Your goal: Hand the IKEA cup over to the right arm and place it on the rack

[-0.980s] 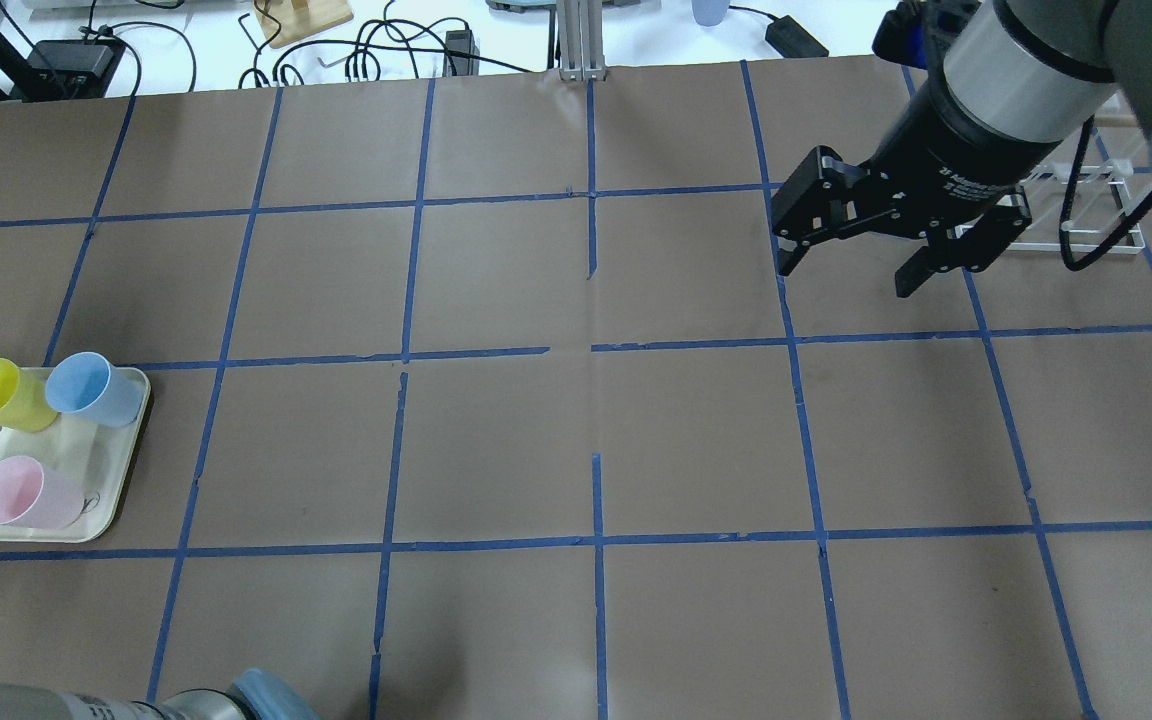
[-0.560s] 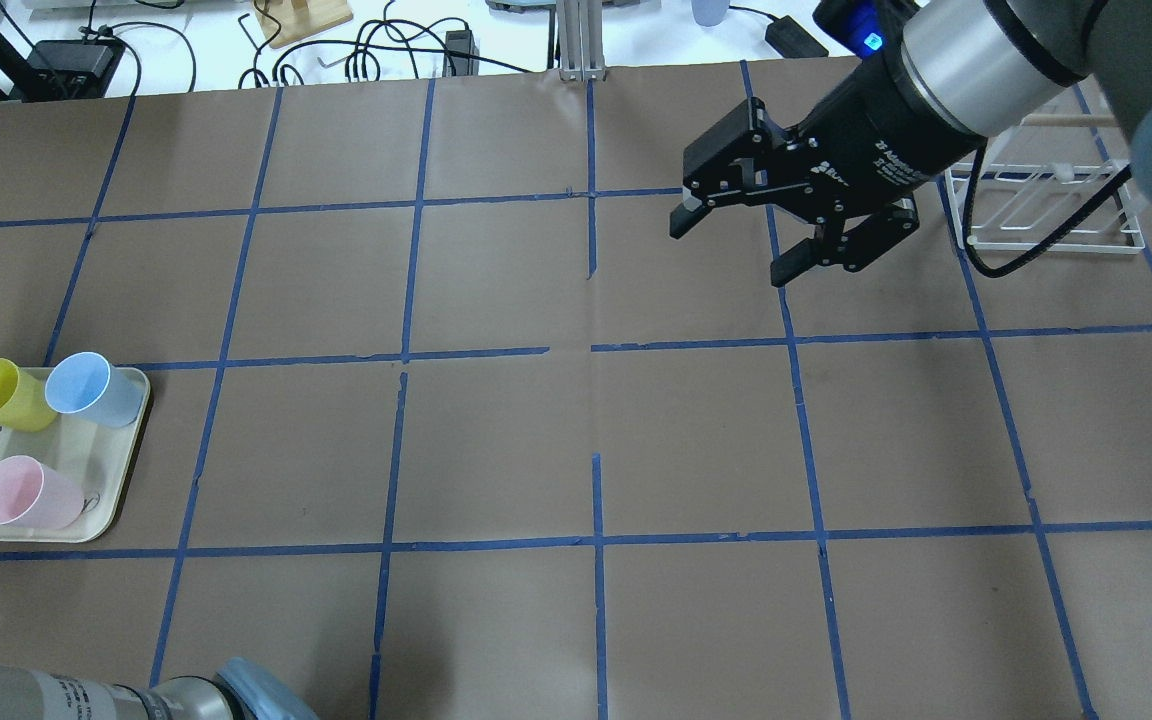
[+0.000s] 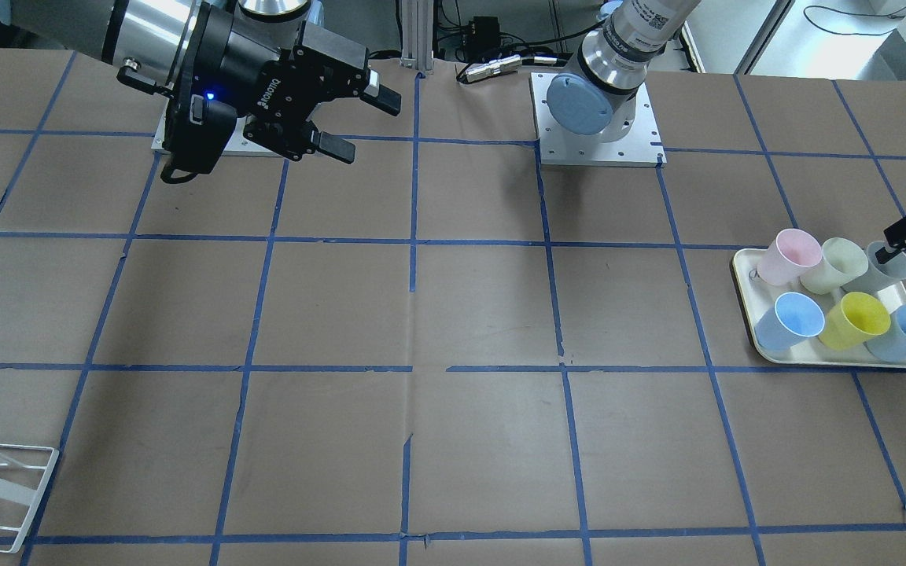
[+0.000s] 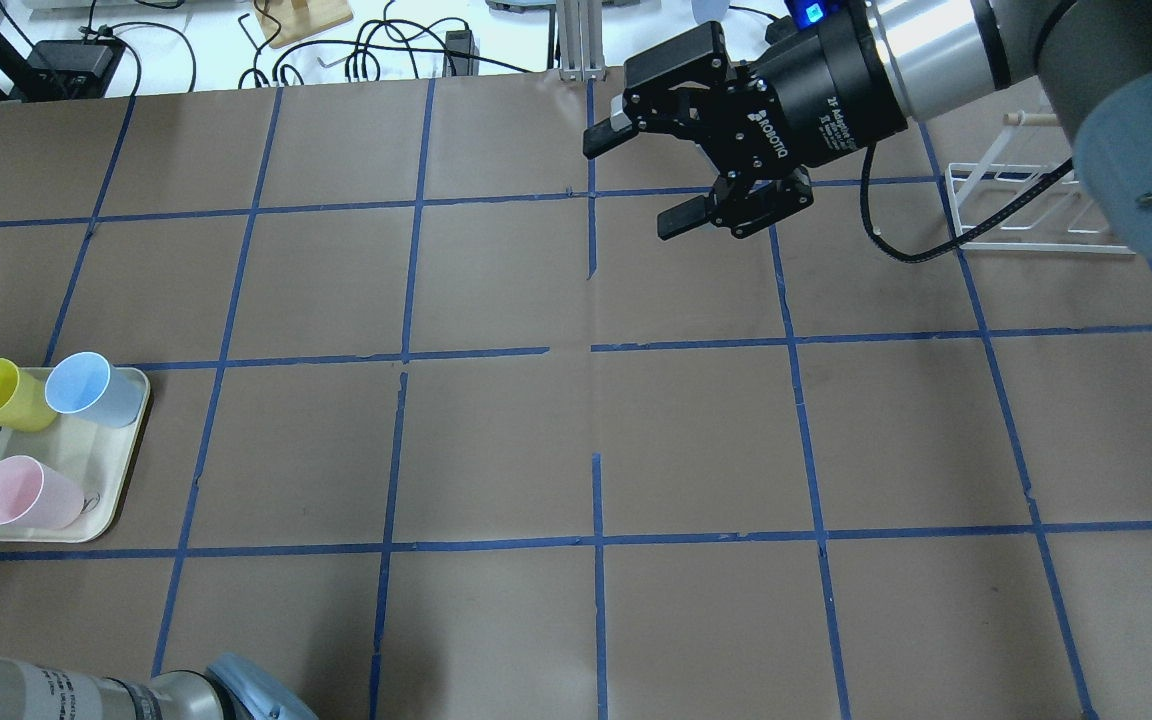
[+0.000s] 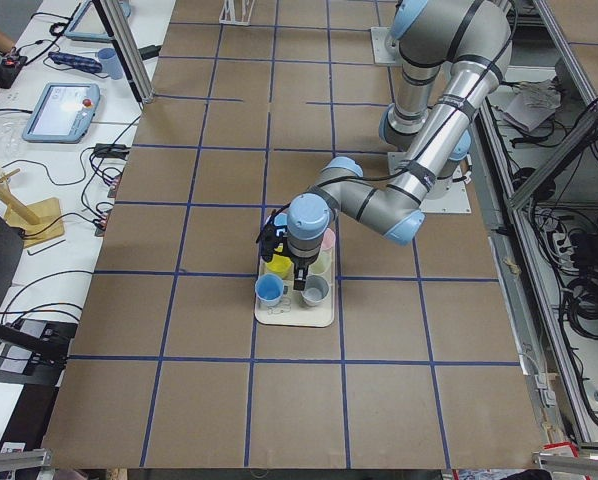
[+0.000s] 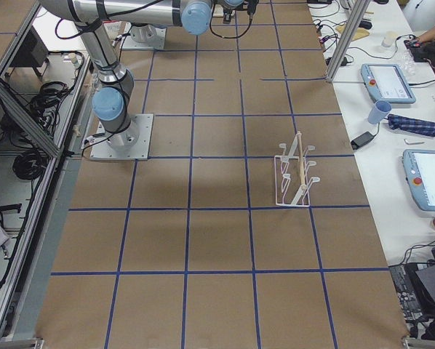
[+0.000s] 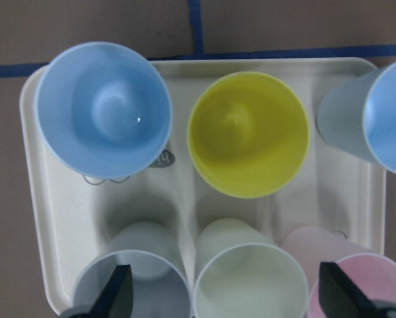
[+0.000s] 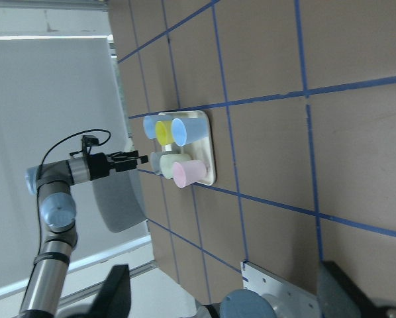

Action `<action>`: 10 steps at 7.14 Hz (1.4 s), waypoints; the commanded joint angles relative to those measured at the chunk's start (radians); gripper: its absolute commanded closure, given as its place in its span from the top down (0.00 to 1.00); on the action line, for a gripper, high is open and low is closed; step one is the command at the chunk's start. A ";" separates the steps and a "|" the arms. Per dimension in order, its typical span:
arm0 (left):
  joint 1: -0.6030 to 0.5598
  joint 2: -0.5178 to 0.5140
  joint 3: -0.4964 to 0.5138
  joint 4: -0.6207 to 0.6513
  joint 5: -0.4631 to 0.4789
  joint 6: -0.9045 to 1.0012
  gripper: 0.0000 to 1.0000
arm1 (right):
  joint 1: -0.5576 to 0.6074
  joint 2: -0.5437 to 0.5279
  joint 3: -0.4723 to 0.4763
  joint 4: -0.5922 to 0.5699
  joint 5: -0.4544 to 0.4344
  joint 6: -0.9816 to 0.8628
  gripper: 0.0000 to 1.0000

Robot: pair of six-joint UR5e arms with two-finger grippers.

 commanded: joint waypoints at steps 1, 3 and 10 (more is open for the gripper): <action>0.043 -0.028 0.018 0.028 -0.001 0.062 1.00 | -0.048 0.005 0.083 -0.020 0.168 -0.095 1.00; 0.079 -0.073 0.016 0.082 -0.003 0.149 1.00 | -0.077 0.004 0.166 -0.106 0.305 -0.098 1.00; 0.079 -0.148 0.019 0.085 0.003 0.154 0.25 | -0.071 0.004 0.205 -0.124 0.439 -0.081 1.00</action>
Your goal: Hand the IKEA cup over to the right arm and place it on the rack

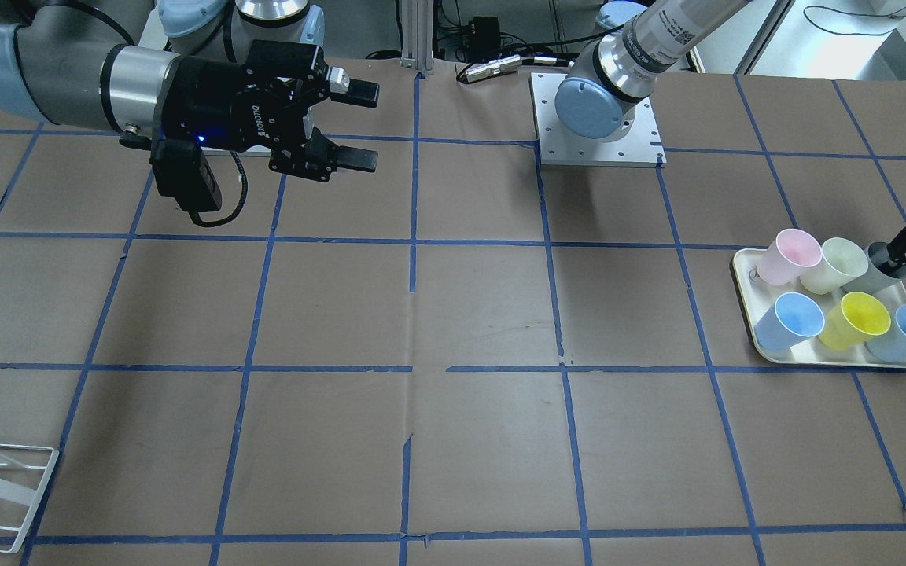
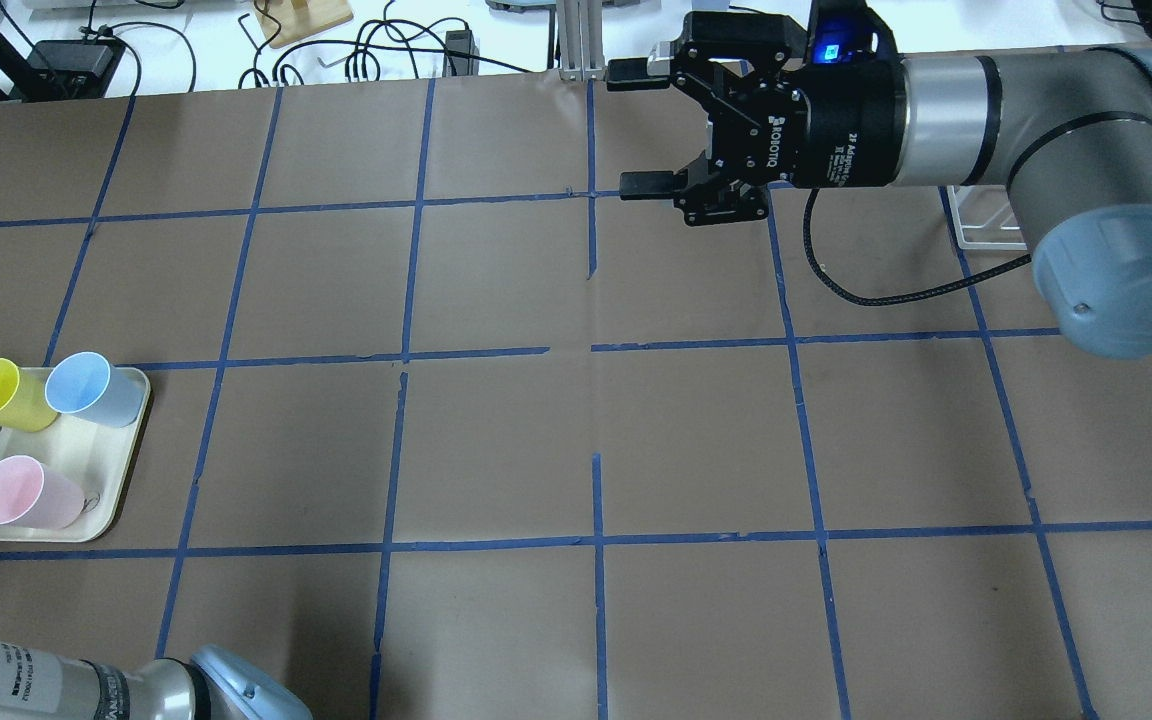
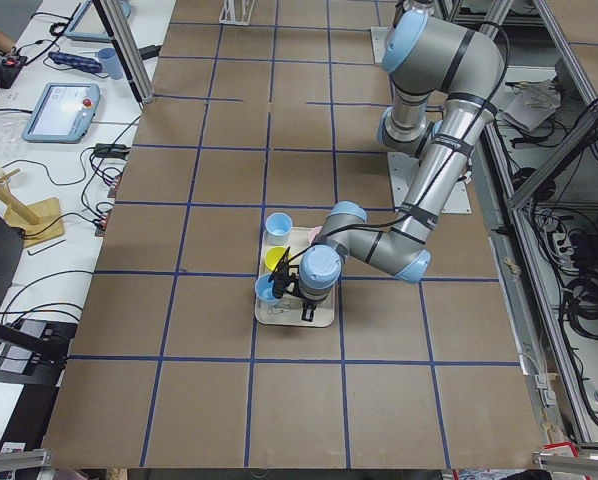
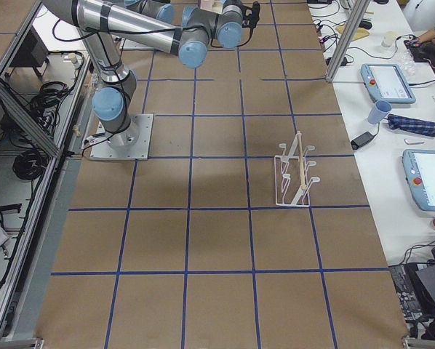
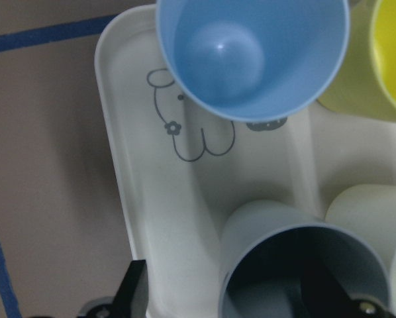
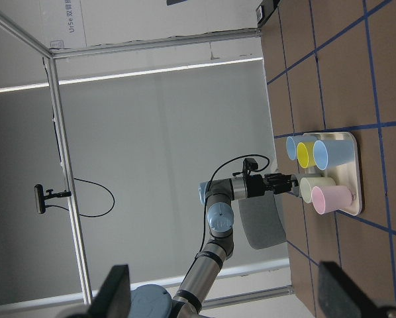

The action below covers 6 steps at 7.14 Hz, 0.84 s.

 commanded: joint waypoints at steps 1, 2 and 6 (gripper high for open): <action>0.000 -0.008 0.005 0.002 0.000 0.000 0.10 | 0.001 0.003 0.001 -0.016 0.019 -0.014 1.00; 0.000 -0.009 0.014 0.000 -0.002 0.000 0.00 | 0.001 0.009 0.002 -0.051 0.078 -0.009 1.00; -0.006 0.027 0.170 -0.237 0.000 0.003 0.00 | 0.014 0.046 0.001 -0.053 0.088 0.002 1.00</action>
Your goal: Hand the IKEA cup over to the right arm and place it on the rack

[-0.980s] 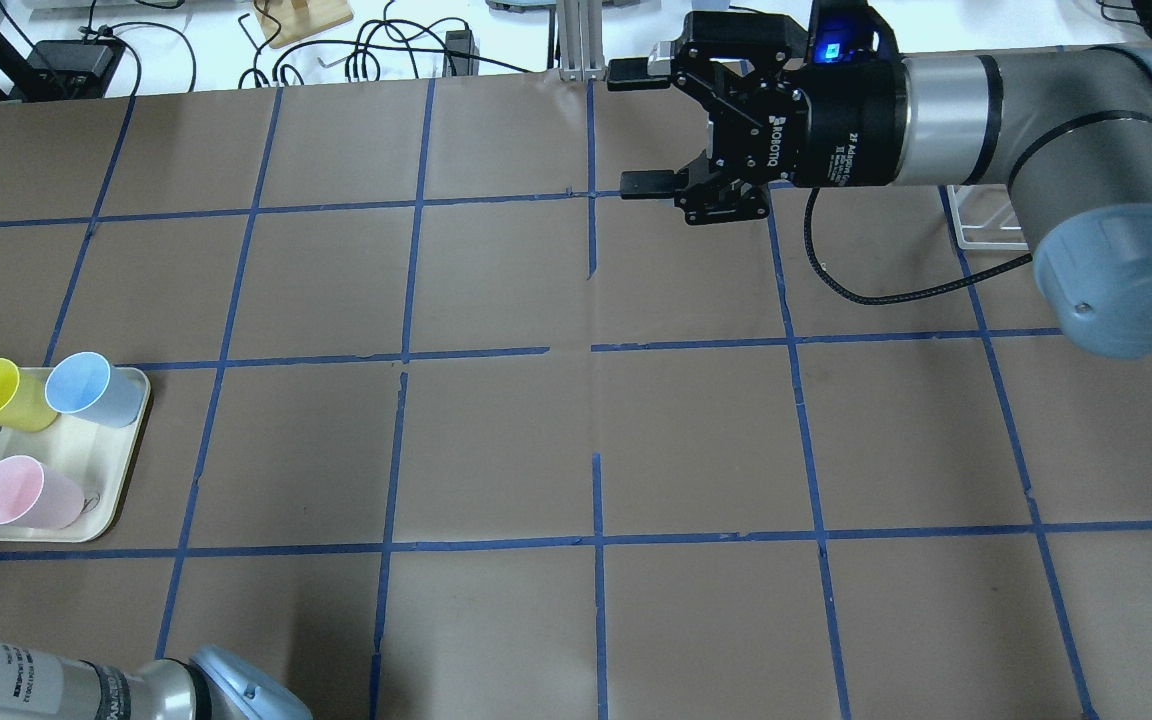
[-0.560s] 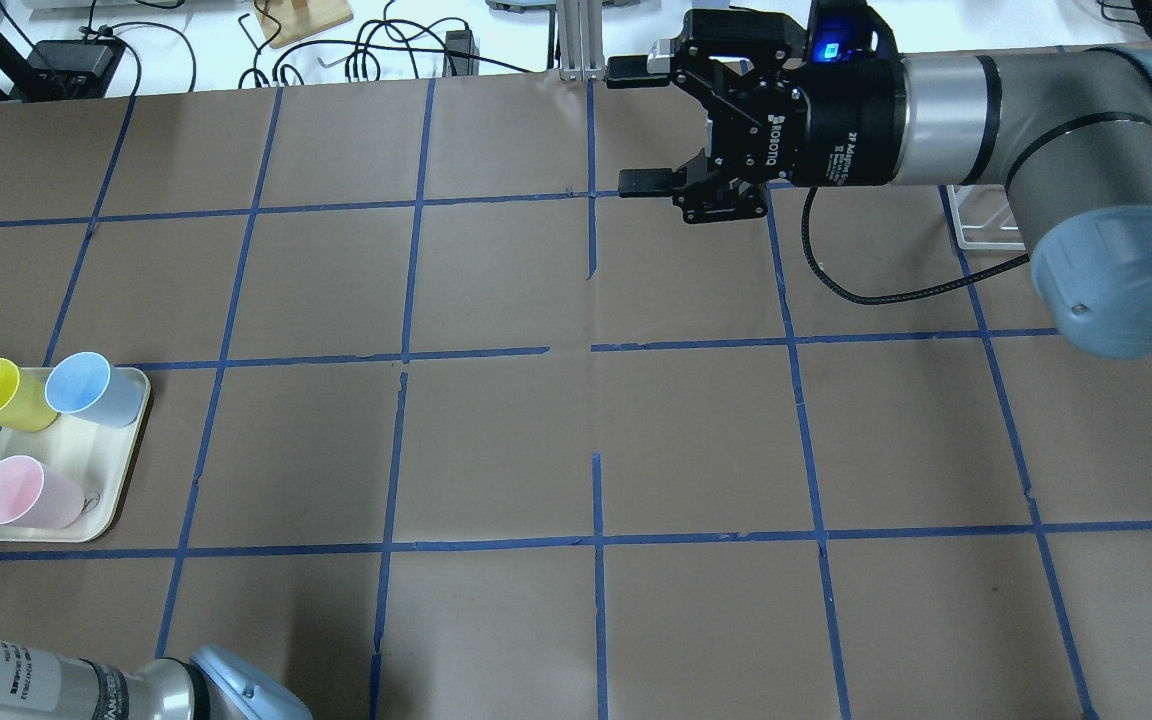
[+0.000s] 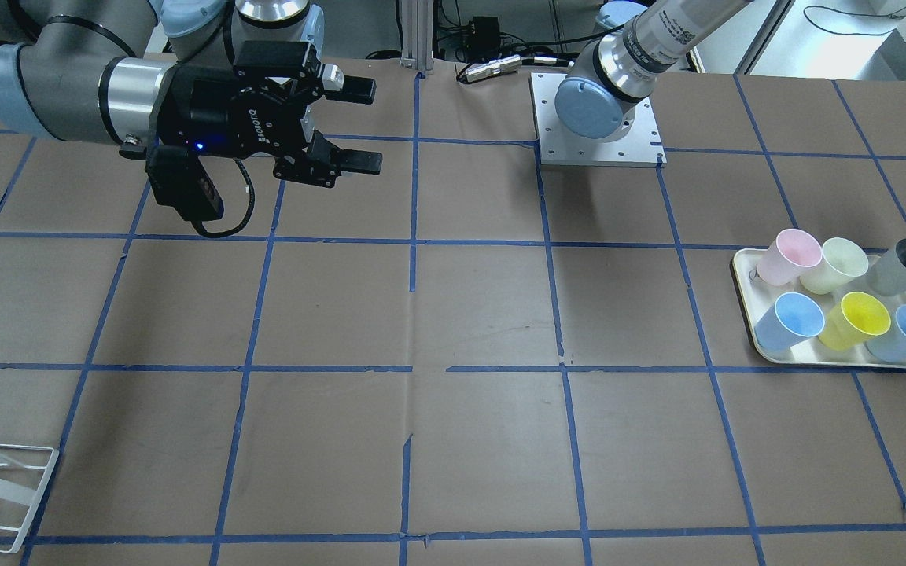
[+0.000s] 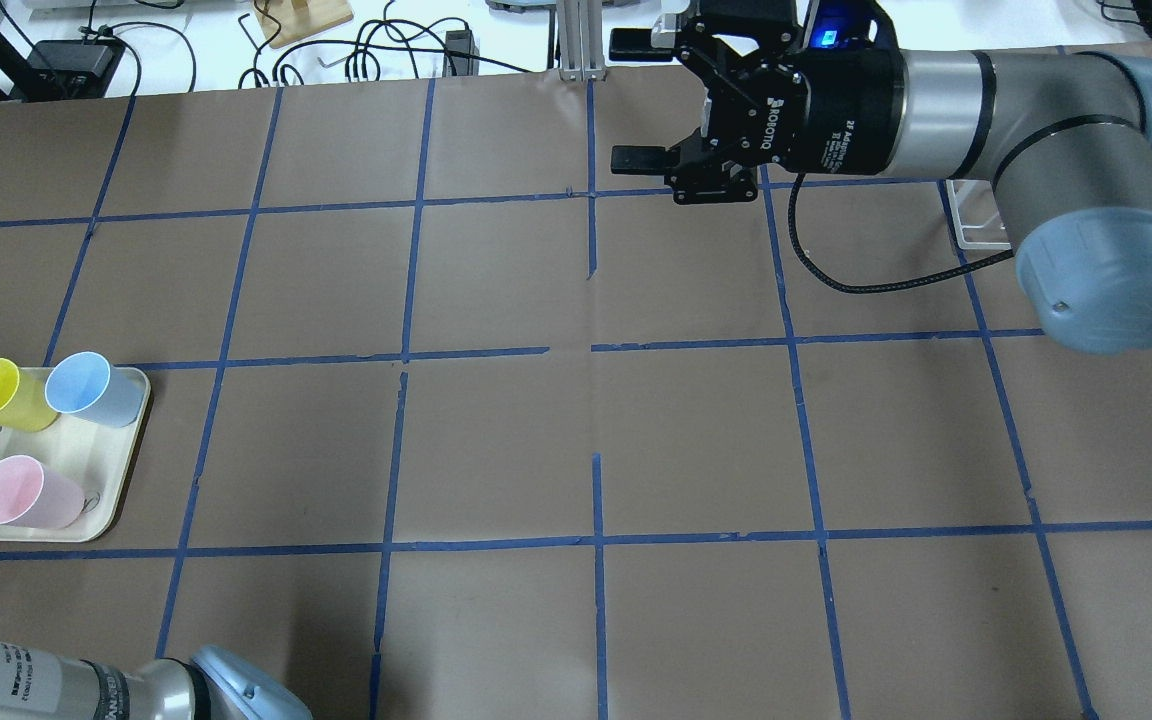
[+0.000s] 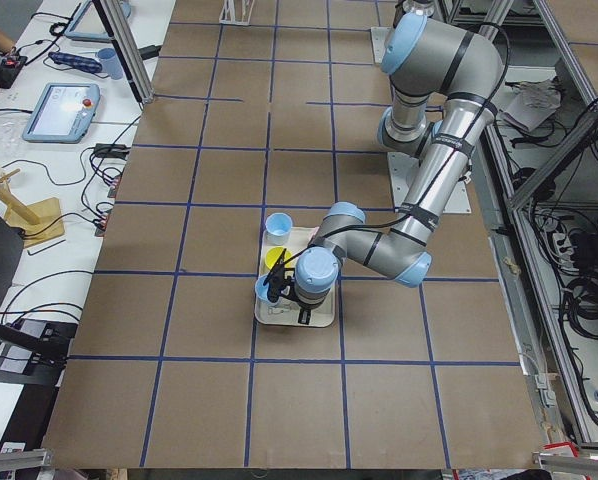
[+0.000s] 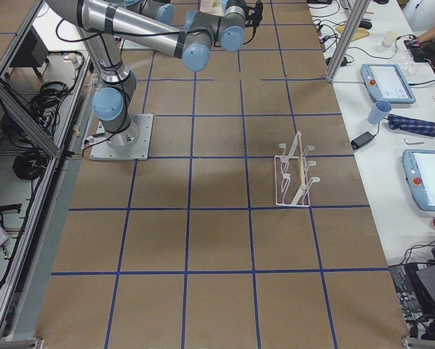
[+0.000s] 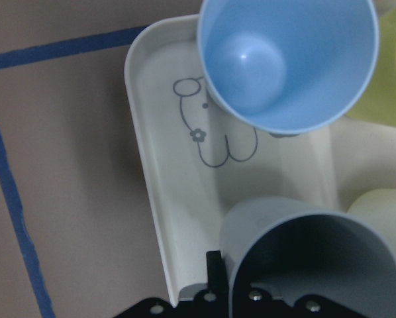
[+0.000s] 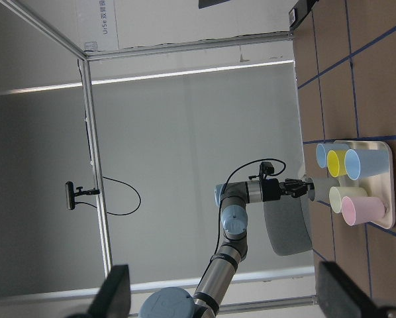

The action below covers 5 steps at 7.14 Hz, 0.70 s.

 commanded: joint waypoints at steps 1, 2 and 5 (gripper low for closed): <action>-0.007 0.053 0.100 -0.247 -0.002 0.001 0.00 | 0.007 0.016 -0.001 -0.001 0.003 0.005 1.00; -0.012 0.093 0.147 -0.430 -0.031 -0.004 0.00 | 0.007 0.017 -0.001 -0.001 0.003 0.005 1.00; -0.097 0.234 0.168 -0.871 -0.207 -0.053 0.00 | 0.007 0.066 -0.002 -0.001 0.003 0.005 1.00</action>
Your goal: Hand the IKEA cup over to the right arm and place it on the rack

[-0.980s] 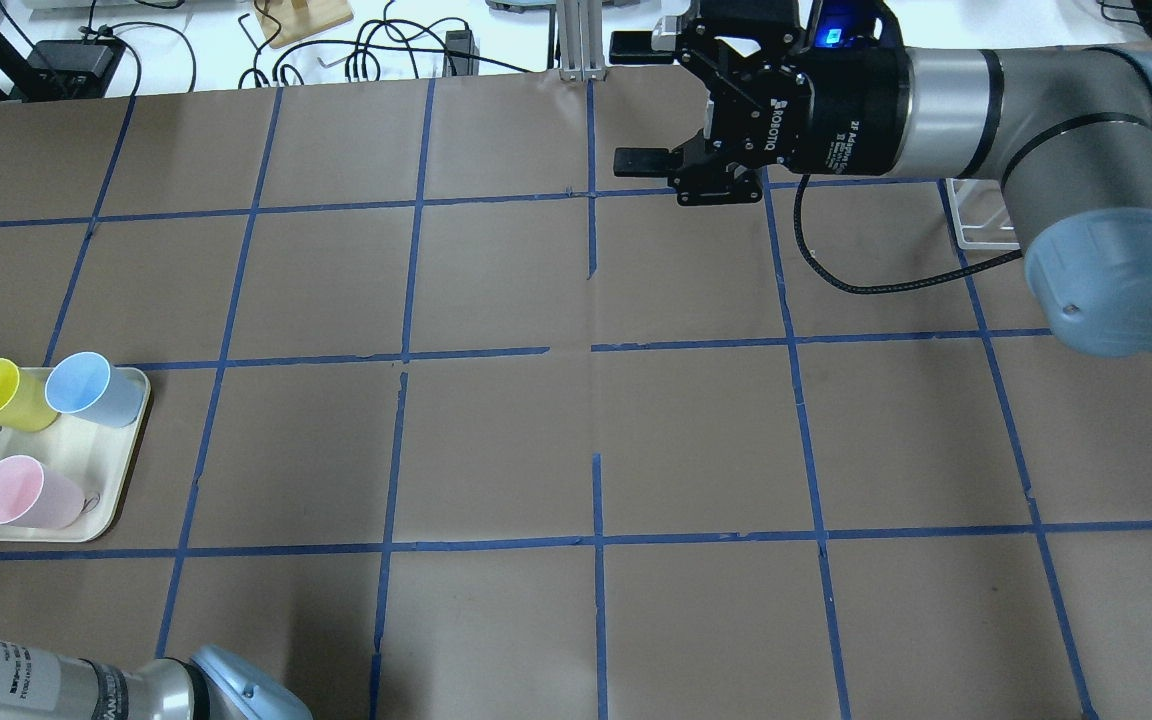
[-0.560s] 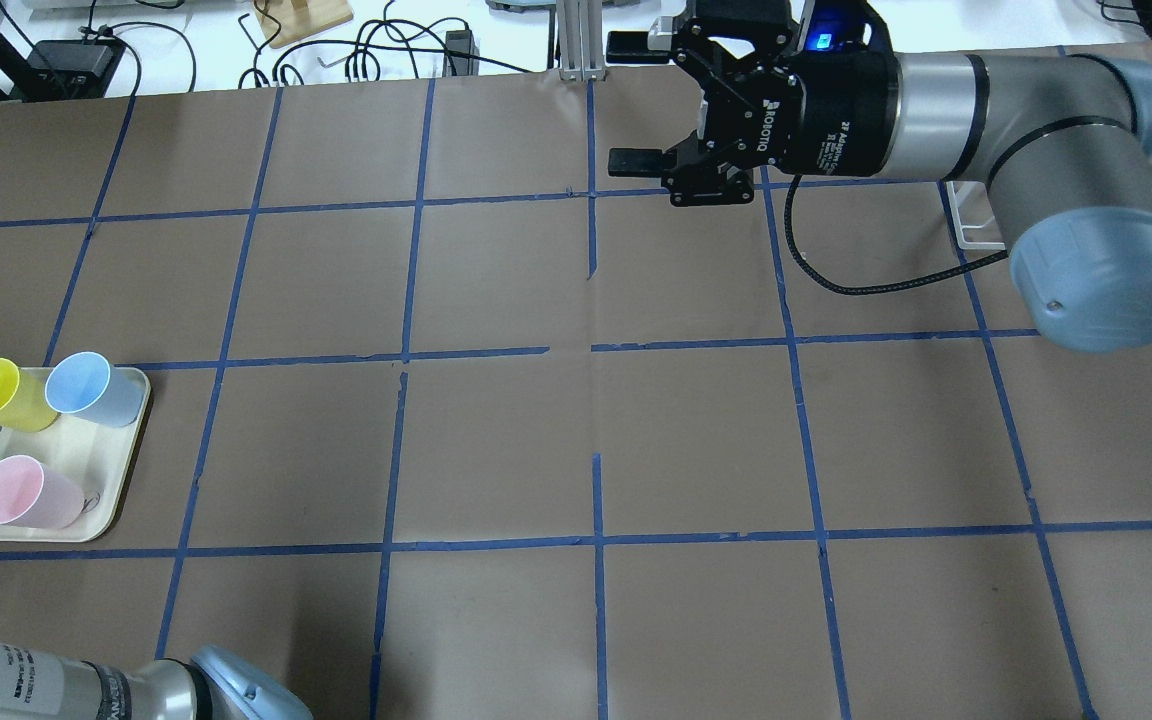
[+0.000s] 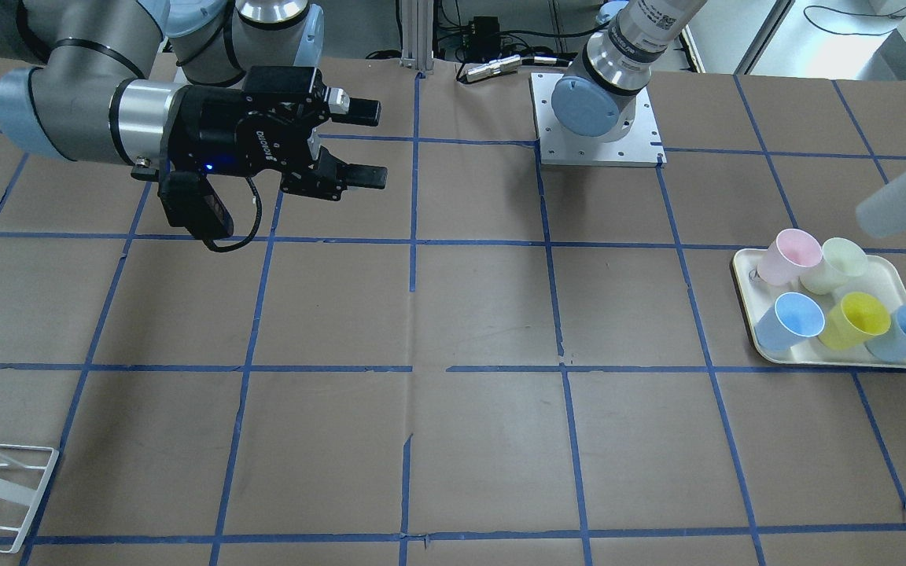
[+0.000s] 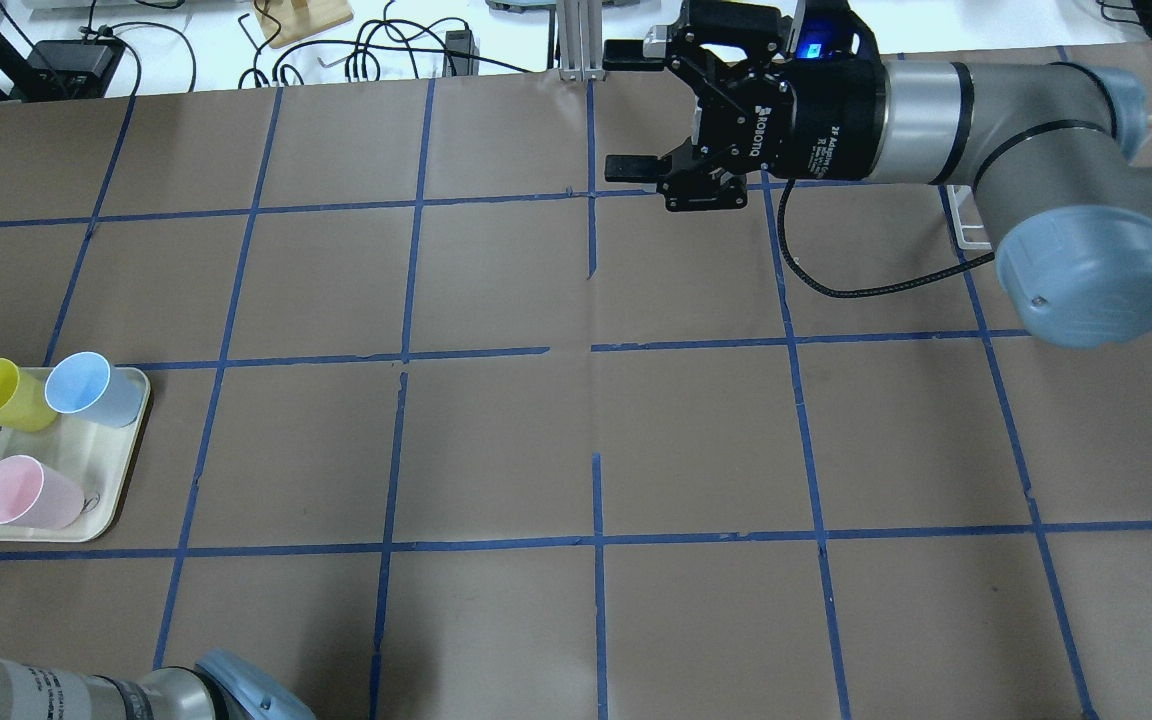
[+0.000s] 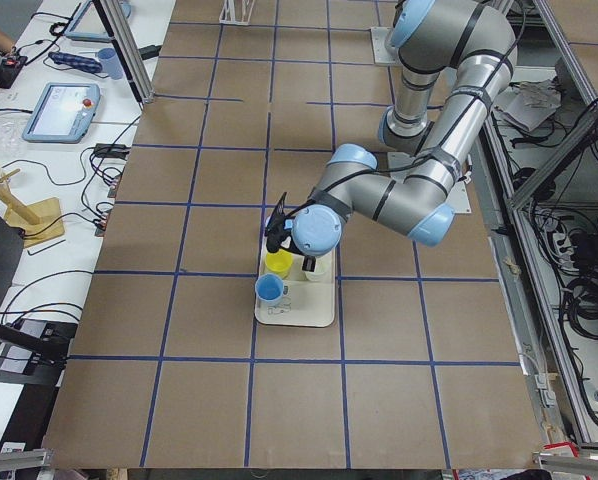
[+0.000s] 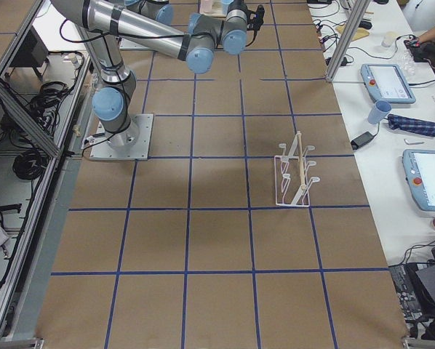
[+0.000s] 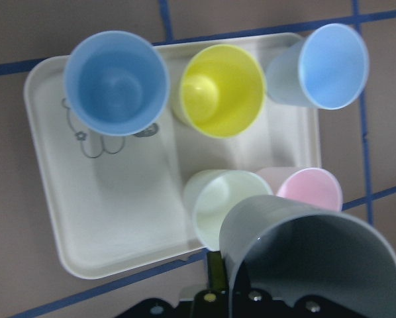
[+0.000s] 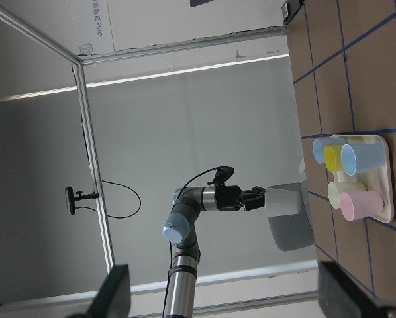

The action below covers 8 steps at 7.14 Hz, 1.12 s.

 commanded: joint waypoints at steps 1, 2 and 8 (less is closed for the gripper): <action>-0.109 0.093 -0.009 -0.295 -0.169 -0.055 0.00 | -0.001 0.030 -0.001 0.000 0.047 0.000 1.00; -0.191 0.133 0.002 -0.444 -0.248 -0.116 0.00 | 0.000 0.024 -0.002 0.000 0.073 0.005 1.00; -0.510 0.190 -0.199 -0.668 -0.840 -0.042 0.00 | 0.063 0.030 0.001 0.003 0.075 0.021 1.00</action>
